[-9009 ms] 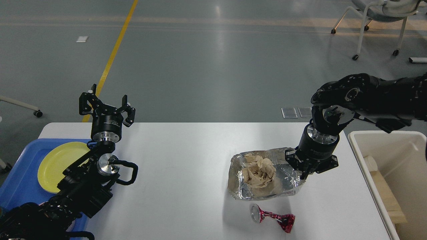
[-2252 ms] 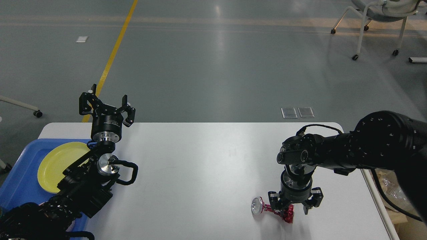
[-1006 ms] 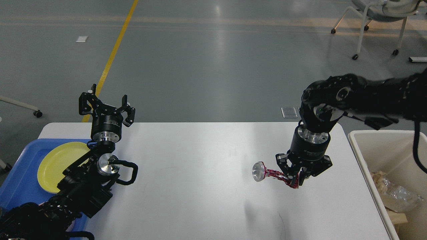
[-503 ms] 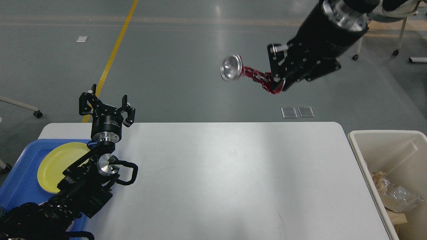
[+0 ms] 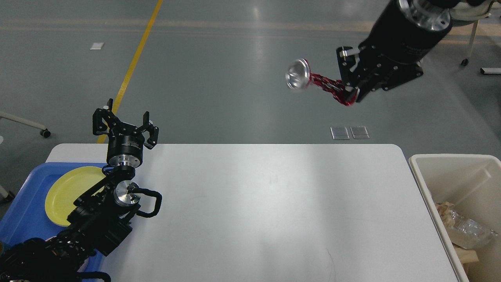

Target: Tidy desktop

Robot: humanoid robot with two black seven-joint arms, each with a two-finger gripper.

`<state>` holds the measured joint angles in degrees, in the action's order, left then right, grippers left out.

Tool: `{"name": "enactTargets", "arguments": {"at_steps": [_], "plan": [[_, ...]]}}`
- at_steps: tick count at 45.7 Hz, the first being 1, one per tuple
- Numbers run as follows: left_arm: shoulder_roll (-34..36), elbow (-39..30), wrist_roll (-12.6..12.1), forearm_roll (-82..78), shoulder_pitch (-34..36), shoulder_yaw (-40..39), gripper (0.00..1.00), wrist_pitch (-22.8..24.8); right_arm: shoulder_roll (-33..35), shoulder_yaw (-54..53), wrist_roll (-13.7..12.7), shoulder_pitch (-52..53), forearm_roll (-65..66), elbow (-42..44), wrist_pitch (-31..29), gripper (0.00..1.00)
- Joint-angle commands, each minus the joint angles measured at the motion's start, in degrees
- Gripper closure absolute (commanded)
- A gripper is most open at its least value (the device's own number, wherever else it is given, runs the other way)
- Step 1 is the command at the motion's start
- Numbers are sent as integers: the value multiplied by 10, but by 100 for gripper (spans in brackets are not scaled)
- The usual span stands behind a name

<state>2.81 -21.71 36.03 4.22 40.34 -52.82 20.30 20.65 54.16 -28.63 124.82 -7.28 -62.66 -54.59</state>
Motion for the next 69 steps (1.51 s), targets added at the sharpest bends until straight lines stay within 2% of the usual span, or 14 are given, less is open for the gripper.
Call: {"name": "enactTargets", "arguments": {"at_steps": [1, 11, 21, 30, 32, 33, 35, 36, 39, 41, 58, 63, 69], "plan": [[0, 0, 0, 0, 0, 0, 0, 0, 0, 48, 0, -169, 58, 95, 64, 100], [0, 0, 0, 0, 0, 0, 0, 0, 2, 106, -1, -369, 89, 201, 190, 100], [0, 0, 0, 0, 0, 0, 0, 0, 13, 160, -4, -460, 103, 226, 302, 100], [0, 0, 0, 0, 0, 0, 0, 0, 14, 209, -5, -519, 163, 255, 346, 100], [0, 0, 0, 0, 0, 0, 0, 0, 14, 218, -5, -525, 170, 257, 346, 83], [0, 0, 0, 0, 0, 0, 0, 0, 14, 219, -5, -526, 170, 257, 346, 71], [0, 0, 0, 0, 0, 0, 0, 0, 14, 220, -5, -525, 171, 257, 346, 38], [0, 0, 0, 0, 0, 0, 0, 0, 15, 220, -5, -525, 170, 256, 346, 26], [0, 0, 0, 0, 0, 0, 0, 0, 16, 218, -5, -524, 168, 255, 340, 13], [0, 0, 0, 0, 0, 0, 0, 0, 16, 218, -5, -524, 167, 254, 339, 0], [0, 0, 0, 0, 0, 0, 0, 0, 10, 188, -5, -478, 161, 230, 324, 0], [0, 0, 0, 0, 0, 0, 0, 0, 11, 140, -4, -406, 157, 171, 277, 0], [0, 0, 0, 0, 0, 0, 0, 0, 10, 91, -5, -310, 101, 115, 186, 0]]}}
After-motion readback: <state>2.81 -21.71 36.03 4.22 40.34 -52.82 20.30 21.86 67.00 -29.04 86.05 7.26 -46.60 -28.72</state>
